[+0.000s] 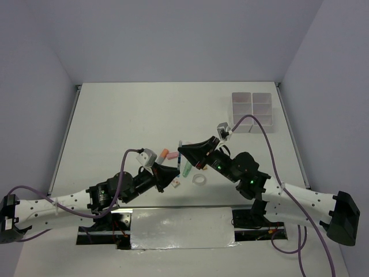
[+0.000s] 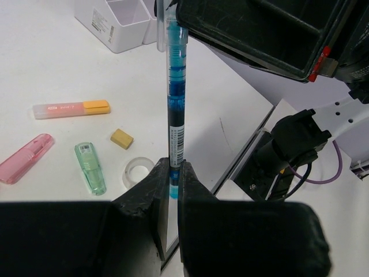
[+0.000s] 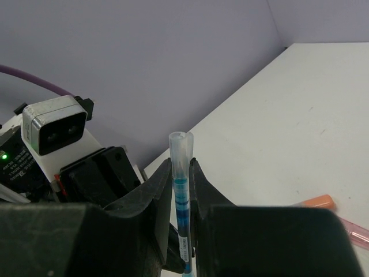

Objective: Sort the stationery into containers
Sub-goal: Close the pen cap on the pen.

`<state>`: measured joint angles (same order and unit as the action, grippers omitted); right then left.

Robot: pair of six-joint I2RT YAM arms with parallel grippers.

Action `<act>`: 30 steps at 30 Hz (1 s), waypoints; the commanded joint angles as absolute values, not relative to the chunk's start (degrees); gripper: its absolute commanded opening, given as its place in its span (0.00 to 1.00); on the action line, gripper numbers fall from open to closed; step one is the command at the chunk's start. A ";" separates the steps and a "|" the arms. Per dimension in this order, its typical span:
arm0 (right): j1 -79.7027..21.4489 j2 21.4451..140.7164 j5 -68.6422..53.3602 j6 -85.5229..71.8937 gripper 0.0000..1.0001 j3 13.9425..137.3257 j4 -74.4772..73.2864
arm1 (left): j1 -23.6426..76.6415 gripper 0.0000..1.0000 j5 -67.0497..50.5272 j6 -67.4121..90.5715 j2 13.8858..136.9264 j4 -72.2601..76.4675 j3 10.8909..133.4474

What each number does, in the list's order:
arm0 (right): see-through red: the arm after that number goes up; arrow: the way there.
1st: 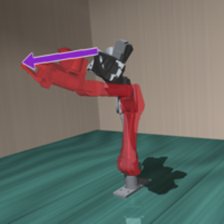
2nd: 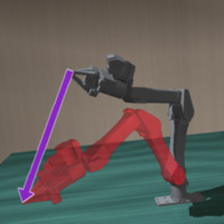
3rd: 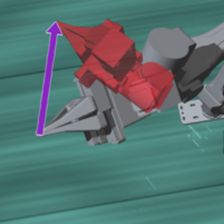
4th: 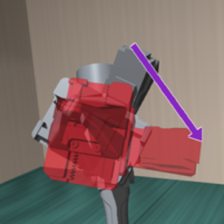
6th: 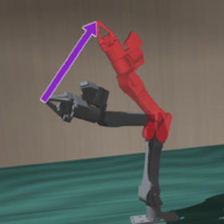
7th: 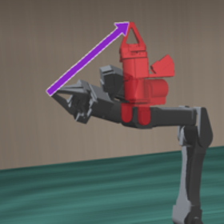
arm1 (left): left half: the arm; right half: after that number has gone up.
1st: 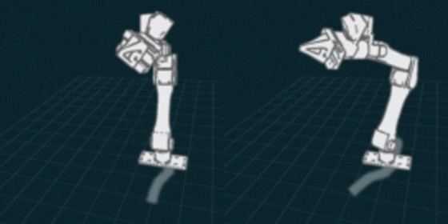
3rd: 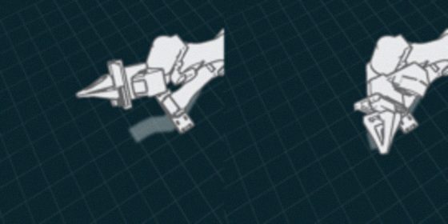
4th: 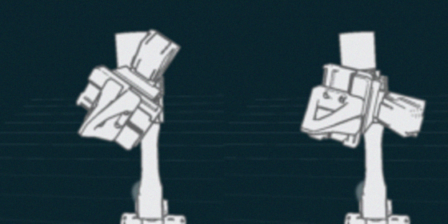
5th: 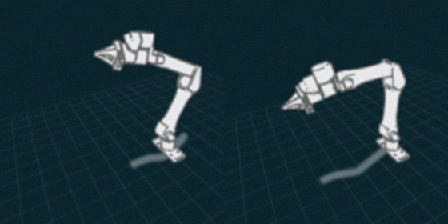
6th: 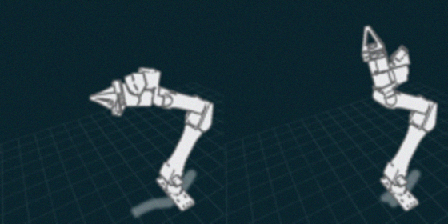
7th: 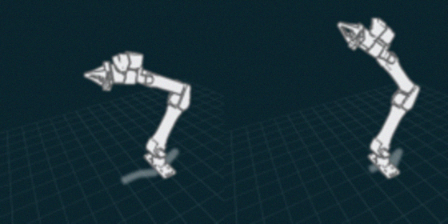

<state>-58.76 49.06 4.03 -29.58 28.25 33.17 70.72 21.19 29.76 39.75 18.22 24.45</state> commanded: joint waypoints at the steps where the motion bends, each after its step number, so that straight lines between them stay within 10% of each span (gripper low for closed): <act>1: -60.47 51.33 -2.72 -30.24 0.00 26.02 28.04 | 70.14 0.00 24.08 26.90 37.44 30.85 29.62; 30: -60.47 55.73 -5.18 -33.93 0.00 22.94 29.97 | 70.05 0.00 25.49 20.92 34.80 29.80 32.87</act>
